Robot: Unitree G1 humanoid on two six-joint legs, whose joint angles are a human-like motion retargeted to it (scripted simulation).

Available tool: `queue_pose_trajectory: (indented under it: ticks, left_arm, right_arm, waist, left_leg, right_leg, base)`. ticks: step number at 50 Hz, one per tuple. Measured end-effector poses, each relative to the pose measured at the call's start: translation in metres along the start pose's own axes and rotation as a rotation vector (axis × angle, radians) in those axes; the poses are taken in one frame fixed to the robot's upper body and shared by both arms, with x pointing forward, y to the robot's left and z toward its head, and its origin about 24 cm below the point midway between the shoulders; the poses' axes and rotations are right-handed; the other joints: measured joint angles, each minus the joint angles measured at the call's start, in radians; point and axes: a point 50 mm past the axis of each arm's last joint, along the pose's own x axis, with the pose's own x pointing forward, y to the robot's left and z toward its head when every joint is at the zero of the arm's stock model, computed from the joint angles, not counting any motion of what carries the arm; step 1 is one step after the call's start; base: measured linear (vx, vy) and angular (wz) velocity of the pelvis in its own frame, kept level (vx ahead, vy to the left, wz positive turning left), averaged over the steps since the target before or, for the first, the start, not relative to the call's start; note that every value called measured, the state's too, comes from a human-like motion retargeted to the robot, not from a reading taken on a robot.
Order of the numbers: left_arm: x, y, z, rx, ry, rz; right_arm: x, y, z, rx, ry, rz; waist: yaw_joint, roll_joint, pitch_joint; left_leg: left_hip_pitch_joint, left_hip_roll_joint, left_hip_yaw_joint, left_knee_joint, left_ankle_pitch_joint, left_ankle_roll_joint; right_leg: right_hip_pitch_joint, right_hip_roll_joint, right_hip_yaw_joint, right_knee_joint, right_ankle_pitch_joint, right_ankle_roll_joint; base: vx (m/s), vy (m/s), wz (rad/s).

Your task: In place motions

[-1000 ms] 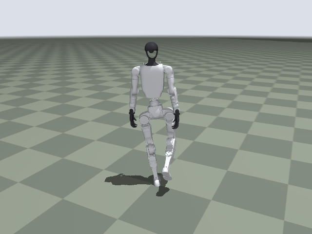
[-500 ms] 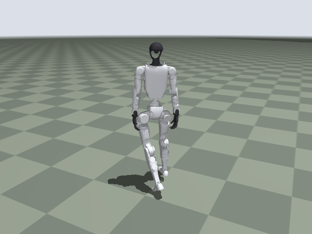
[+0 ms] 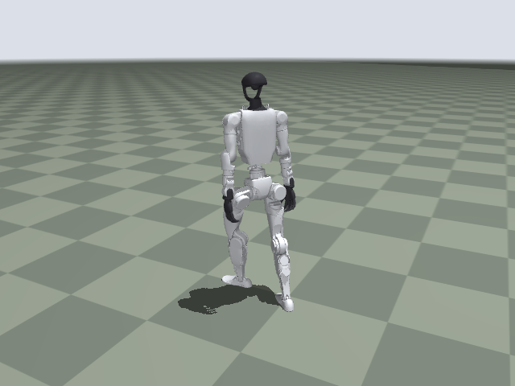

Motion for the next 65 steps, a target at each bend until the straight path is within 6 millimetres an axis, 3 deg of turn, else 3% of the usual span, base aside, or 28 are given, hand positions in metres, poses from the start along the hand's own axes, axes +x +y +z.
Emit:
queue_pose_trajectory:
  ticks: [4, 8, 10, 12, 15, 21, 25, 28, 33, 38, 42, 45, 48, 53, 55, 57, 60, 62, 65]
  left_arm:
    - [-0.002, -0.003, -0.035, -0.036, 0.12, 0.001]
    - [-0.004, -0.007, -0.051, -0.085, 0.178, 0.007]
    - [-0.003, -0.006, -0.041, -0.08, 0.149, 0.016]
    - [-0.002, -0.002, -0.027, -0.068, 0.097, 0.023]
    - [-0.001, 0.008, -0.003, -0.039, 0.02, 0.047]
    - [-0.007, 0.023, 0.06, -0.046, -0.177, 0.09]
    - [-0.014, 0.032, 0.09, -0.033, -0.288, 0.113]
    - [-0.016, 0.034, 0.098, -0.031, -0.32, 0.116]
    - [-0.011, 0.03, 0.076, -0.049, -0.267, 0.082]
    - [-0.005, 0.027, 0.044, -0.061, -0.154, 0.076]
    - [-0.003, 0.025, 0.023, -0.077, -0.08, 0.072]
    - [-0.002, 0.02, 0.009, -0.108, -0.041, 0.065]
    - [-0.002, 0.02, -0.002, -0.114, -0.014, 0.062]
    - [-0.003, 0.019, -0.027, -0.138, 0.054, 0.073]
    - [-0.004, 0.018, -0.041, -0.155, 0.1, 0.072]
    - [-0.006, 0.018, -0.051, -0.155, 0.143, 0.074]
    - [-0.008, 0.013, -0.062, -0.165, 0.198, 0.09]
    - [-0.007, 0.008, -0.059, -0.196, 0.188, 0.098]
    - [-0.003, 0.009, -0.035, -0.203, 0.107, 0.114]
  right_arm:
    - [0.003, 0.008, -0.003, -0.033, -0.002, 0.015]
    - [0.004, 0.016, -0.003, -0.031, 0.004, 0.025]
    - [0.003, 0.013, 0.01, -0.026, -0.038, 0.016]
    - [-0.001, 0.008, 0.026, -0.05, -0.089, 0.005]
    - [-0.005, 0.004, 0.047, -0.092, -0.163, -0.023]
    - [-0.013, -0.001, 0.074, -0.089, -0.294, -0.066]
    - [-0.012, 0.0, 0.072, -0.096, -0.286, -0.065]
    - [-0.008, 0.003, 0.061, -0.08, -0.249, -0.062]
    - [-0.001, 0.009, 0.035, -0.027, -0.16, -0.034]
    - [0.002, 0.014, 0.024, 0.065, -0.109, 0.001]
    - [0.001, 0.009, 0.02, 0.068, -0.086, 0.004]
    - [-0.001, 0.003, 0.022, 0.021, -0.07, -0.027]
    - [-0.003, -0.002, 0.025, -0.016, -0.084, -0.054]
    - [-0.004, -0.007, 0.022, -0.043, -0.054, -0.057]
    - [-0.004, -0.006, 0.02, -0.049, -0.035, -0.055]
    - [-0.004, -0.006, 0.018, -0.038, -0.016, -0.05]
    - [-0.002, -0.003, 0.009, 0.001, 0.016, -0.03]
    - [-0.001, 0.001, 0.007, 0.032, 0.012, -0.017]
    - [-0.002, 0.001, 0.022, 0.039, -0.042, -0.011]
  waist:
    - [0.027, -0.004, -0.066]
    - [0.041, 0.013, -0.078]
    - [0.023, 0.052, -0.046]
    - [0.008, 0.075, -0.03]
    - [-0.018, 0.08, -0.027]
    - [-0.102, 0.037, 0.012]
    - [-0.153, -0.022, 0.022]
    - [-0.178, -0.052, 0.025]
    - [-0.18, -0.068, 0.005]
    - [-0.214, -0.119, -0.006]
    - [-0.191, -0.136, -0.002]
    - [-0.159, -0.12, 0.007]
    - [-0.089, -0.119, 0.018]
    - [-0.003, -0.092, 0.008]
    - [0.014, -0.104, 0.002]
    - [-0.009, -0.084, -0.011]
    - [-0.018, -0.05, -0.069]
    - [-0.006, -0.053, -0.072]
    - [-0.013, -0.004, -0.038]
  left_leg:
    - [0.043, -0.022, -0.016, -0.013, 0.086, 0.056]
    - [0.1, -0.006, -0.094, -0.013, 0.033, 0.05]
    - [0.144, 0.023, -0.151, -0.016, 0.004, 0.034]
    - [0.166, 0.042, -0.18, -0.02, -0.018, 0.026]
    - [0.188, 0.038, -0.21, -0.03, -0.042, 0.021]
    - [0.261, -0.026, -0.283, -0.051, -0.092, 0.011]
    - [0.331, -0.092, -0.316, -0.055, -0.15, 0.004]
    - [0.392, -0.121, -0.346, -0.038, -0.205, 0.002]
    - [0.448, -0.113, -0.32, 0.1, -0.226, 0.001]
    - [0.284, -0.025, -0.152, 0.599, 0.108, 0.021]
    - [0.162, 0.07, -0.023, 0.791, 0.005, 0.081]
    - [0.044, 0.103, -0.021, 0.73, -0.054, 0.066]
    - [-0.023, 0.123, -0.033, 0.501, -0.066, 0.031]
    - [-0.085, 0.123, -0.266, 0.069, -0.055, 0.007]
    - [-0.07, 0.13, -0.304, 0.005, -0.025, -0.04]
    - [-0.043, 0.131, -0.326, 0.042, 0.026, -0.104]
    - [-0.027, 0.138, -0.342, 0.077, 0.084, -0.126]
    - [0.025, 0.136, -0.311, 0.105, 0.009, -0.103]
    - [0.121, 0.165, -0.298, 0.089, -0.078, -0.079]
  right_leg:
    - [0.035, -0.005, -0.033, 0.067, 0.07, 0.011]
    - [0.021, -0.042, -0.106, 0.275, 0.322, 0.008]
    - [-0.036, -0.049, -0.133, 0.458, 0.405, -0.037]
    - [-0.131, -0.091, -0.153, 0.657, 0.326, -0.068]
    - [-0.257, -0.078, -0.114, 0.743, 0.234, -0.102]
    - [-0.422, -0.025, -0.02, 0.517, 0.215, -0.051]
    - [-0.46, -0.042, 0.031, 0.237, 0.258, -0.001]
    - [-0.469, -0.048, 0.06, 0.107, 0.249, 0.047]
    - [-0.411, -0.044, 0.073, 0.071, 0.292, -0.009]
    - [-0.316, -0.134, 0.062, 0.091, 0.193, 0.03]
    - [-0.246, -0.137, 0.065, 0.094, 0.127, 0.027]
    - [-0.19, -0.102, 0.08, 0.063, 0.099, 0.019]
    - [-0.14, -0.07, 0.136, 0.043, 0.071, 0.009]
    - [-0.034, -0.022, 0.186, 0.01, 0.024, -0.002]
    - [0.012, -0.036, 0.211, 0.02, 0.012, -0.004]
    - [0.05, -0.027, 0.204, 0.038, 0.038, -0.013]
    - [0.057, -0.037, 0.207, 0.105, 0.148, -0.024]
    - [0.029, -0.082, 0.201, 0.228, 0.281, -0.058]
    - [-0.073, -0.13, 0.127, 0.499, 0.447, -0.146]
  base:
    - [0.9, -0.17, 0.47]
    - [0.76, -0.21, 0.45]
    - [0.54, -0.23, 0.7]
    - [0.48, -0.25, 0.46]
    - [0.41, -0.27, 0.44]
    - [0.37, -0.29, 0.87]
    - [0.4, -0.29, 0.8]
    - [0.53, -0.31, 0.61]
    - [0.67, -0.32, 0.07]
    - [0.52, -0.3, 0.55]
    - [0.58, -0.25, -0.11]
    - [0.56, -0.2, -0.51]
    - [0.56, -0.14, -1.04]
    - [0.73, -0.09, -0.84]
    - [1.0, -0.02, -0.61]
    - [0.96, 0.05, -0.15]
    - [0.95, 0.09, -0.29]
    - [0.86, 0.11, -0.6]
    - [0.62, 0.09, -0.61]
